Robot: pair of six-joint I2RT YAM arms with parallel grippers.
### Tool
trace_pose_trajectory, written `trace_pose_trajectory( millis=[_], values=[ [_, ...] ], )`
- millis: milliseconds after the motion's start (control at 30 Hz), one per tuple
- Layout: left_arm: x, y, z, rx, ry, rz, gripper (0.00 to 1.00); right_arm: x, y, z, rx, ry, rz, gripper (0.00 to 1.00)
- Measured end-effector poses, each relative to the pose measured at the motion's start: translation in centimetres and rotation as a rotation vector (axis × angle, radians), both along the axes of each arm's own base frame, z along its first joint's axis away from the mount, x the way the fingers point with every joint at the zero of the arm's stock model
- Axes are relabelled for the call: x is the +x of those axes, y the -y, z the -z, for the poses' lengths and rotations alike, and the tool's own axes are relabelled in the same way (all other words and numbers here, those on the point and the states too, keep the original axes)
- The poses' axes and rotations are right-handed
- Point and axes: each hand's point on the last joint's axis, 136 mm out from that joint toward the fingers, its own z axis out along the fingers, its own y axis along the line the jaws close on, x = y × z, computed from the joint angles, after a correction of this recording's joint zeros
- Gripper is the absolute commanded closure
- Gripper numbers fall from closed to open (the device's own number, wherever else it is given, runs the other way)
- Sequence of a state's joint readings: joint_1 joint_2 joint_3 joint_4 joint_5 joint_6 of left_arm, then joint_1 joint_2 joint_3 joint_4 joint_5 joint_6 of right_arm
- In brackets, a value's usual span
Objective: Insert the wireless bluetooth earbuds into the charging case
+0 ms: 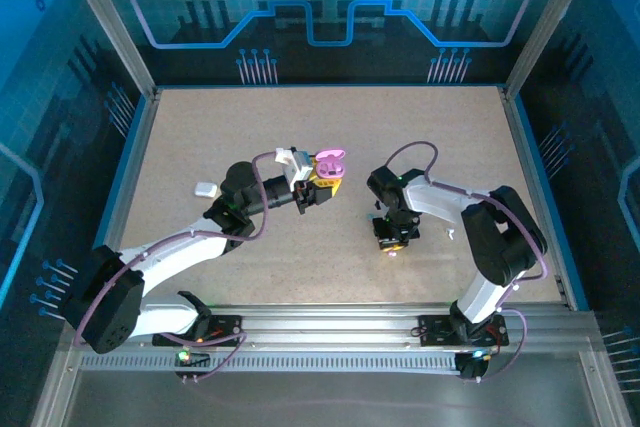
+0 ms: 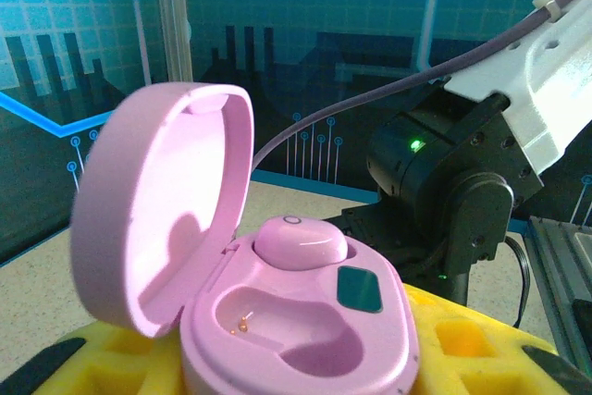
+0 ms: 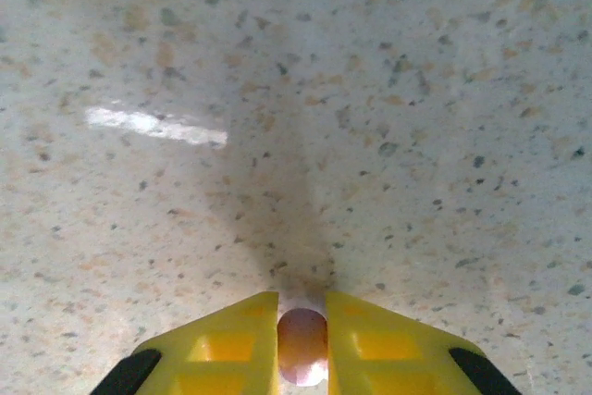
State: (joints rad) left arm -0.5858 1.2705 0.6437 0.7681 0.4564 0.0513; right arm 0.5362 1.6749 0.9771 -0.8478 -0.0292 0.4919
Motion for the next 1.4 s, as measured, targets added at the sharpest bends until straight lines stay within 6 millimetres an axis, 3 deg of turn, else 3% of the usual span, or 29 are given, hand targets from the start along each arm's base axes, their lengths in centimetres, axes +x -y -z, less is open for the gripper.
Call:
trace_pose_trajectory(
  millis=[167,400,667,1100,1267,1400],
  values=[
    [0.0,0.0,0.0,0.000,0.000,0.000,0.69,0.9,-2.0,-3.8,0.199,0.065,0.039,0.83],
    [0.2,-0.2,0.3,0.003,-0.006,-0.019,0.69,4.3,-4.0,-11.5,0.639,0.171,0.172,0.83],
    [0.8,-0.1,1.2,0.016,-0.025,-0.034,0.69,4.9,-5.2,-17.5,0.935,0.180,0.196,0.83],
    [1.8,1.8,5.0,0.063,-0.078,-0.046,0.69,5.9,-6.6,-26.4,1.115,0.291,0.121,0.82],
    [2.1,3.2,6.2,0.062,-0.071,-0.061,0.69,6.0,-7.5,-28.1,1.127,0.328,0.081,0.82],
    [2.3,3.9,7.0,0.059,-0.065,-0.078,0.69,6.0,-8.4,-28.2,1.116,0.331,0.062,0.82]
  ],
)
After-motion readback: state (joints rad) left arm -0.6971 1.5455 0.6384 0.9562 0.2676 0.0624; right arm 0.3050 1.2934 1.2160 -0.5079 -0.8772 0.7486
